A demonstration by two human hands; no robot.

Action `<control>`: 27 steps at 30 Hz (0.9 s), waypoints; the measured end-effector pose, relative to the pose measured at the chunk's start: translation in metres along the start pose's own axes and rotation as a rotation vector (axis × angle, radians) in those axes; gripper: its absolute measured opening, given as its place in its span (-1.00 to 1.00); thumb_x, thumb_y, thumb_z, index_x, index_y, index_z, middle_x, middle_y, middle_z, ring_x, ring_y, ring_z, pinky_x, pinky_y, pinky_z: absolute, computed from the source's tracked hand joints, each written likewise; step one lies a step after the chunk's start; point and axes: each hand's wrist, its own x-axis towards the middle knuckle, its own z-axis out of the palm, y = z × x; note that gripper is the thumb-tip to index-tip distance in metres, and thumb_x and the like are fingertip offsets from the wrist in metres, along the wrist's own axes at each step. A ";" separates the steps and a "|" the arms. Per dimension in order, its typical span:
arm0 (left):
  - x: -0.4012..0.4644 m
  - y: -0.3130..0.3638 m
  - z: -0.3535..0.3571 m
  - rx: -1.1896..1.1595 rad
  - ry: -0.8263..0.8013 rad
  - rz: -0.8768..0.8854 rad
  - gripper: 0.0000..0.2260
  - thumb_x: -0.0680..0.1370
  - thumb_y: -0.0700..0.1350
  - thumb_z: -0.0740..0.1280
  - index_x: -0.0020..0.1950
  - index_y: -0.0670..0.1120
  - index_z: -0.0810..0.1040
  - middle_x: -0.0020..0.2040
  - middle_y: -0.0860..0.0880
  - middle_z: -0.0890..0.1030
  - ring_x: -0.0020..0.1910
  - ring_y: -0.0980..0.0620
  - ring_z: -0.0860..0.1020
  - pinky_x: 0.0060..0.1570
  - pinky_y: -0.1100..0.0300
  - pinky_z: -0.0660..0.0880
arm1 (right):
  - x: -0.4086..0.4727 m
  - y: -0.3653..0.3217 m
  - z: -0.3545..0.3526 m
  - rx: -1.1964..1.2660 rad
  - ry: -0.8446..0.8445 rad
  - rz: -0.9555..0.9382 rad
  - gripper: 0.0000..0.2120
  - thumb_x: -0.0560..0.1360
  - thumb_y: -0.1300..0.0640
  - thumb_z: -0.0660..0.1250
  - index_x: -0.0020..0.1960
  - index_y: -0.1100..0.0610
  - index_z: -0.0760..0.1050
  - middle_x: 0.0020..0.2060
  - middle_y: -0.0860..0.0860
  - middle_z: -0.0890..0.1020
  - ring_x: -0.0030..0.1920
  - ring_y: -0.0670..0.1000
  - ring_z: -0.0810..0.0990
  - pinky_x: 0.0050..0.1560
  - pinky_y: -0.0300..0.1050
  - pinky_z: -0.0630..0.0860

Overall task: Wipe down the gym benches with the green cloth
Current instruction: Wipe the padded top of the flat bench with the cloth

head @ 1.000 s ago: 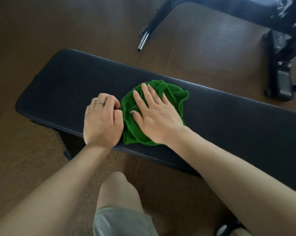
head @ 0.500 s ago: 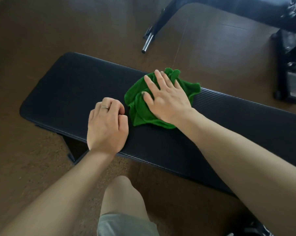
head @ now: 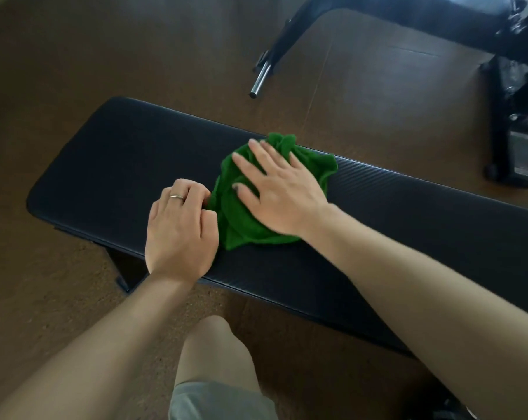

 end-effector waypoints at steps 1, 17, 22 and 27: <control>0.000 0.000 0.000 -0.005 -0.001 -0.005 -0.84 0.51 -0.15 0.10 -0.06 -0.08 0.47 0.03 -0.01 0.51 0.00 -0.07 0.46 0.06 -0.02 0.39 | 0.011 0.007 -0.002 -0.001 0.008 0.033 -0.39 0.68 -0.28 -0.13 0.68 -0.13 -0.01 0.68 0.03 -0.01 0.67 0.04 -0.06 0.64 0.14 -0.06; 0.000 0.005 0.001 0.001 0.019 -0.016 -0.87 0.51 -0.13 0.11 -0.10 -0.06 0.45 0.01 -0.01 0.51 -0.03 -0.05 0.45 0.00 0.01 0.38 | -0.031 0.078 -0.019 -0.075 0.000 0.579 -0.36 0.67 -0.28 -0.20 0.49 0.11 0.29 0.36 0.24 0.44 0.37 0.28 0.37 0.39 0.28 0.24; 0.000 0.004 0.002 0.006 0.021 -0.015 -0.87 0.50 -0.14 0.12 -0.09 -0.07 0.46 0.00 0.00 0.49 -0.03 -0.07 0.45 0.02 -0.02 0.39 | 0.036 0.017 -0.010 -0.065 0.040 0.387 -0.37 0.67 -0.25 -0.14 0.47 0.17 0.32 0.36 0.23 0.46 0.36 0.27 0.40 0.40 0.30 0.24; -0.001 0.001 -0.001 0.003 0.018 -0.002 -0.85 0.50 -0.14 0.10 -0.07 -0.07 0.46 0.01 0.00 0.49 -0.02 -0.07 0.46 0.02 -0.04 0.41 | 0.036 0.016 -0.009 -0.026 0.050 0.264 -0.33 0.66 -0.31 -0.14 0.62 0.07 0.16 0.44 0.15 0.41 0.44 0.20 0.36 0.42 0.18 0.25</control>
